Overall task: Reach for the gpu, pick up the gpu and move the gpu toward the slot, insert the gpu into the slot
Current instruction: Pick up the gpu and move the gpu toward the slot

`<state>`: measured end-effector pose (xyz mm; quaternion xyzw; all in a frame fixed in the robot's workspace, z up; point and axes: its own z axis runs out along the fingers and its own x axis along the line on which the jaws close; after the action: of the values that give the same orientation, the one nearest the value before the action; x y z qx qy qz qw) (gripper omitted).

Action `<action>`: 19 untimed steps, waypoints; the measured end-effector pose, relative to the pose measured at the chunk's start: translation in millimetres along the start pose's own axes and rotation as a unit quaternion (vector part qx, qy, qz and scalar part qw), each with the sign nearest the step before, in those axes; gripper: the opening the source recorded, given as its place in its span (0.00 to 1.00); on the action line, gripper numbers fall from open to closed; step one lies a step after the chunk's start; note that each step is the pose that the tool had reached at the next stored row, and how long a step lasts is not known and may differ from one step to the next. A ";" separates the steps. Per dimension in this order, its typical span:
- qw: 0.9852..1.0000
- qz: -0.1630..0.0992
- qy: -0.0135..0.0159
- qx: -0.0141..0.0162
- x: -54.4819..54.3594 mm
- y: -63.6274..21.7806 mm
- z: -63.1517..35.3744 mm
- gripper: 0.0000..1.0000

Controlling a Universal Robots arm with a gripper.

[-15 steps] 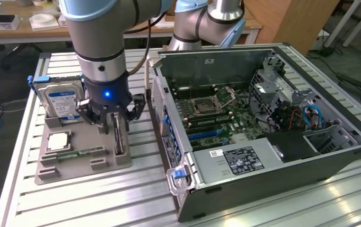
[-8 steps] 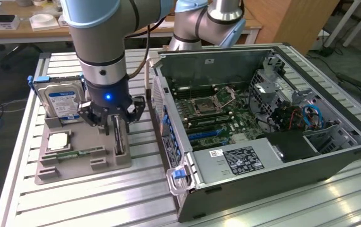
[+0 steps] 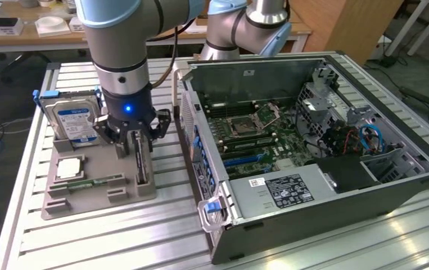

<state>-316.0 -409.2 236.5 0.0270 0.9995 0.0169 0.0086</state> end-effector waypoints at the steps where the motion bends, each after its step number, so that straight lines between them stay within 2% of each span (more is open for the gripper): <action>1: 1.000 0.000 0.000 0.000 0.0 0.0 0.1 0.53; 14: 1.000 0.000 0.000 0.000 0.0 0.1 0.3 0.51; 17: 1.000 0.000 0.000 0.000 0.0 0.1 0.2 0.33; 19: 1.000 0.000 0.000 0.000 0.0 0.1 0.2 0.33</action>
<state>-316.0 -409.1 236.3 0.0271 0.9995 0.0169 0.0086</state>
